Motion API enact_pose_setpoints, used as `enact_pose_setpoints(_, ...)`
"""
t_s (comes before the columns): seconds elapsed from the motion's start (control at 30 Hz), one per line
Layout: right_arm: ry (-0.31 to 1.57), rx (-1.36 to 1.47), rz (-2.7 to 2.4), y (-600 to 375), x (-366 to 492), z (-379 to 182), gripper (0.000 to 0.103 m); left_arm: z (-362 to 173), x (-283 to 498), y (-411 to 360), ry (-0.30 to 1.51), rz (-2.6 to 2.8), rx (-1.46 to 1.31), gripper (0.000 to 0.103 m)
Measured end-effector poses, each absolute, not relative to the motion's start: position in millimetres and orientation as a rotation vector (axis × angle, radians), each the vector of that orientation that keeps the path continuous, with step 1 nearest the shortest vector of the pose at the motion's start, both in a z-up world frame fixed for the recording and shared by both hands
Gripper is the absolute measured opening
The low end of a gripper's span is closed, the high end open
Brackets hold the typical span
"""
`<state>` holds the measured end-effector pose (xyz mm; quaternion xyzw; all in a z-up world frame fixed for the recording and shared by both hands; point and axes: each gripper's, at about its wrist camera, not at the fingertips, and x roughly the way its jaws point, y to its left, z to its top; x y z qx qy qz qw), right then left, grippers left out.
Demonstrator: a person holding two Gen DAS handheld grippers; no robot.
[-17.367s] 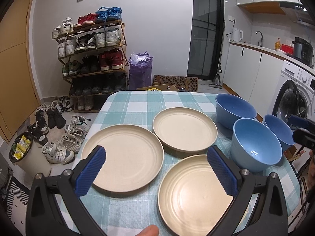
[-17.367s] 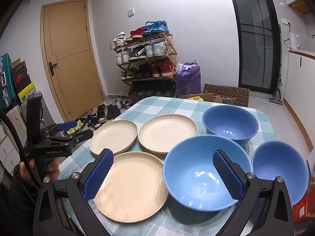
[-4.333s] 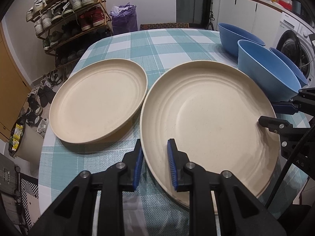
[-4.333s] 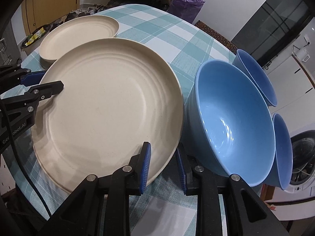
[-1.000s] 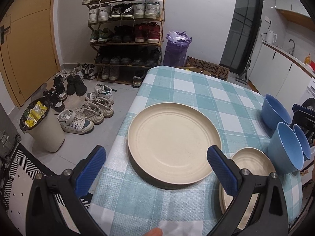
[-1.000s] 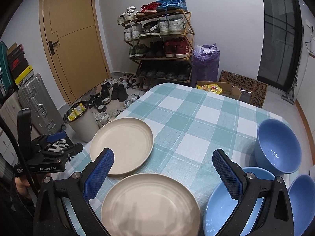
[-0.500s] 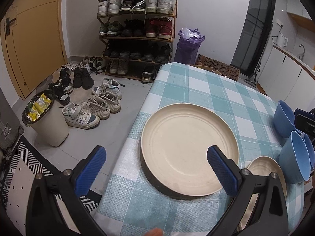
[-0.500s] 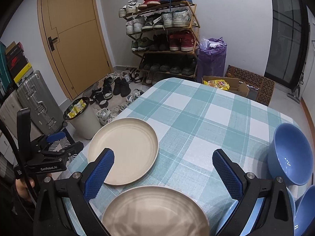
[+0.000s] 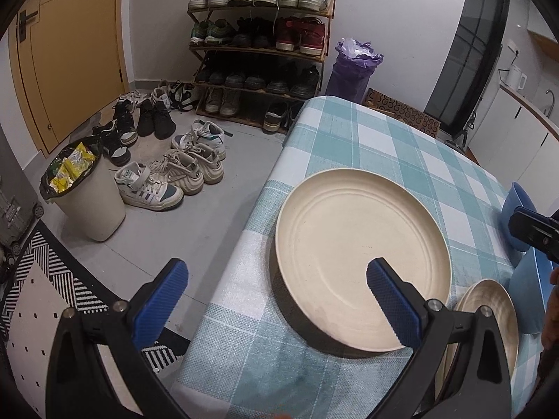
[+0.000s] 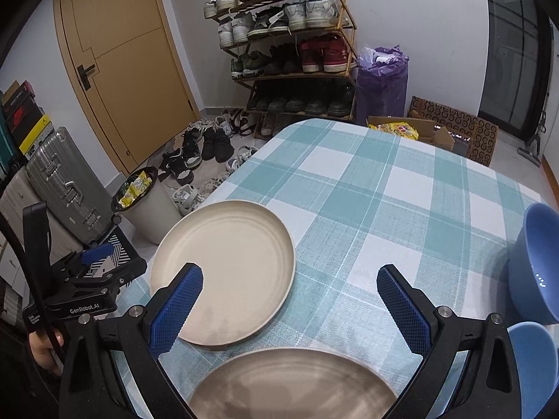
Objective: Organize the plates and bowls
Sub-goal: 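Lower both open grippers onto the rim of the cream plate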
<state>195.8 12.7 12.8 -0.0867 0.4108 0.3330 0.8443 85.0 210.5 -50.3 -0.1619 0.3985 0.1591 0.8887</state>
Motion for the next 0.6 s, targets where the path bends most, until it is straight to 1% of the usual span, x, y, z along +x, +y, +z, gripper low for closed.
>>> enact_pose_setpoints(0.13, 0.889, -0.191, 0.698, 21, 201, -1, 0.102, -55, 88, 209, 0.836, 0.322, -0.322, 0.101)
enact_pose_setpoints(0.33, 0.926, -0.223, 0.693, 35, 208, -23, 0.101, -63, 91, 209, 0.857, 0.31, -0.322, 0.098)
enact_pose_setpoints(0.4, 0.936, -0.227, 0.693, 38, 210, -28, 0.1, -65, 92, 209, 0.867, 0.304, -0.322, 0.094)
enact_pose_setpoints(0.47, 0.945, -0.226, 0.694, 40, 212, -32, 0.099, -67, 93, 209, 0.87, 0.3, -0.324, 0.093)
enact_pose_setpoints(0.6, 0.962, -0.229, 0.696, 44, 216, -40, 0.096, -69, 94, 208, 0.877, 0.289, -0.322, 0.088)
